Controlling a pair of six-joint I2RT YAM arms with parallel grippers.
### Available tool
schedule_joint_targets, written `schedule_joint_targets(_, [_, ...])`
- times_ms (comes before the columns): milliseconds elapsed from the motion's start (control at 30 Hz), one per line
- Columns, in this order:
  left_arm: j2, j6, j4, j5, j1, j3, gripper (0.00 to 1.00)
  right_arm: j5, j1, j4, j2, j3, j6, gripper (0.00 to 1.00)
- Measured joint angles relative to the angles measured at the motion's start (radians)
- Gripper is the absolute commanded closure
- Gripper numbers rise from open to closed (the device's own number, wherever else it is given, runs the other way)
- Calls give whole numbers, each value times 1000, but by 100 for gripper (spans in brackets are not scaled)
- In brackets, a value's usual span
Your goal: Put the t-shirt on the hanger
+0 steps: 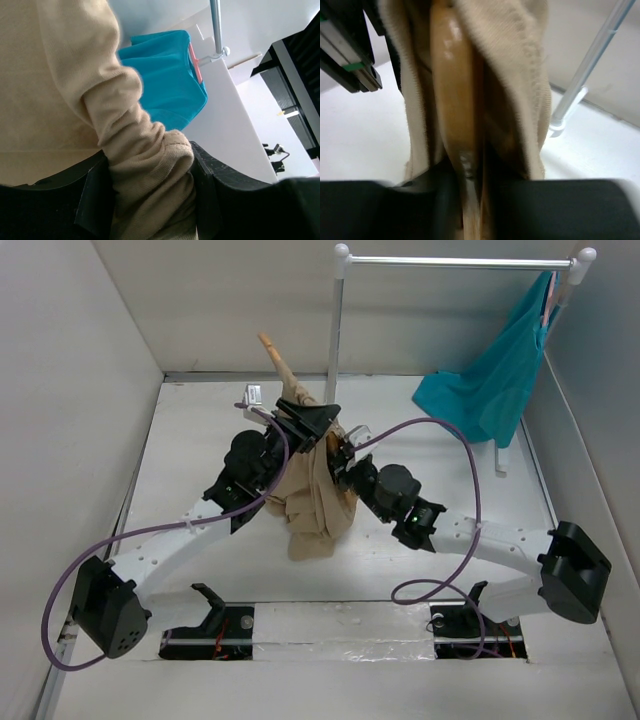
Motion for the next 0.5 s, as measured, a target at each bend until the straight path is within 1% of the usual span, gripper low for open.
schedule_joint_targets(67, [-6, 11, -8, -2, 5, -5, 100, -13, -2, -17, -16, 0, 35, 50])
schedule_joint_targets(100, [-10, 19, -10, -6, 13, -8, 100, -20, -2, -25, -32, 0, 50, 40])
schedule_joint_targets(200, [-23, 32, -30, -9, 46, -15, 100, -50, -4, -38, -114, -14, 94, 34])
schedule_joint_targets(333, [-38, 32, -33, -2, 79, -16, 100, -102, -18, -59, -241, -62, 153, 35])
schedule_joint_targets(367, [-42, 31, -33, 3, 85, -16, 100, -112, -21, -69, -270, -79, 164, 43])
schedule_joint_targets(400, [-45, 28, -33, 13, 93, -16, 100, -122, -29, -84, -296, -97, 174, 84])
schedule_joint_targets(433, [-47, 22, -30, 25, 102, -16, 100, -132, -35, -92, -320, -120, 183, 100])
schedule_joint_targets(500, [-48, 7, -19, 53, 113, -17, 100, -151, -53, -100, -357, -173, 222, 100])
